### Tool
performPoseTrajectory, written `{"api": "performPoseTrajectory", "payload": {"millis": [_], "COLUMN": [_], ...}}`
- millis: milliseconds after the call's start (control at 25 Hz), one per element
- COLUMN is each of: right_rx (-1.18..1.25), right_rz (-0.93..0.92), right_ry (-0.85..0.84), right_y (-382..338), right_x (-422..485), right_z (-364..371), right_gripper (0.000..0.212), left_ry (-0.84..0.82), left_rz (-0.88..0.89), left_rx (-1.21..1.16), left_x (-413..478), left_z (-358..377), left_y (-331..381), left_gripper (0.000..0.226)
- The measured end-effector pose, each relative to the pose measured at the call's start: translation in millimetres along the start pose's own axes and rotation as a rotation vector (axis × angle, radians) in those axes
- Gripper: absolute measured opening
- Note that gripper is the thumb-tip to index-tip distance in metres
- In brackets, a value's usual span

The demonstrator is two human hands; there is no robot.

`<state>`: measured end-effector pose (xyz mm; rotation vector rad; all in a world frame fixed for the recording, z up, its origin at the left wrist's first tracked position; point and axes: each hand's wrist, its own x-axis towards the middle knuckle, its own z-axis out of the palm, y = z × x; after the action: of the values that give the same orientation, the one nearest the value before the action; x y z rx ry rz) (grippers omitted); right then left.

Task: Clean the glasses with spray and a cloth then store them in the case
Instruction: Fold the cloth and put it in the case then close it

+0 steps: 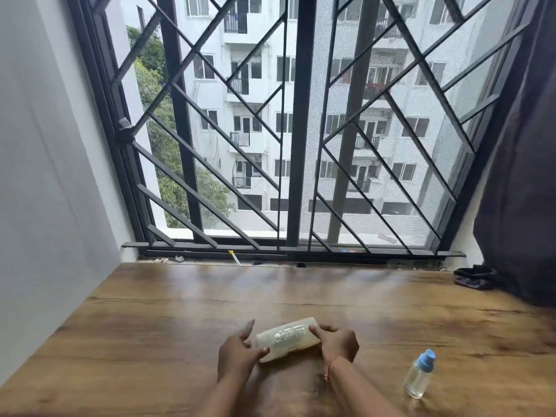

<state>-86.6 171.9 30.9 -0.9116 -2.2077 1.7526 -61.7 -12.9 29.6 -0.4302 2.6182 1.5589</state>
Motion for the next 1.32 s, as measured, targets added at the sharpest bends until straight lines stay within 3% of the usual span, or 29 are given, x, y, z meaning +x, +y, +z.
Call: {"api": "performPoseTrajectory", "payload": {"millis": [200,440,640,800,960,1120,1320], "right_rx": [0.002,-0.053,-0.164,-0.260,-0.224,-0.167,-0.139], "right_rz": [-0.059,-0.129,-0.257,-0.320,-0.277,-0.247,-0.210], "right_ry": [-0.017,-0.043,-0.411,-0.660,-0.848,-0.931,-0.908], "right_y": [8,15,-3,12,16,23,-10], "right_x": [-2,-15,-6,15,6,7,-24], "right_z": [-1,15,53,112,155,178,147], "right_gripper": [0.025,0.026,0.013,0.035,0.038,0.042,0.044], "left_ry": [-0.080,0.035,0.217,0.343,0.416,0.437,0.408], "left_rz": [0.137,0.278,0.227,0.134,0.096,0.077,0.141], "left_rx": [0.094,0.378,0.392,0.405,0.443,0.420,0.449], "left_x": [-1,-15,-16,0,9,17,22], "left_z": [10,17,13,3,-9,-18,-17], "left_y": [-3,-6,-11,-26,-38,-46,-55], "left_gripper": [0.060,0.058,0.057,0.067,0.070,0.070,0.077]}}
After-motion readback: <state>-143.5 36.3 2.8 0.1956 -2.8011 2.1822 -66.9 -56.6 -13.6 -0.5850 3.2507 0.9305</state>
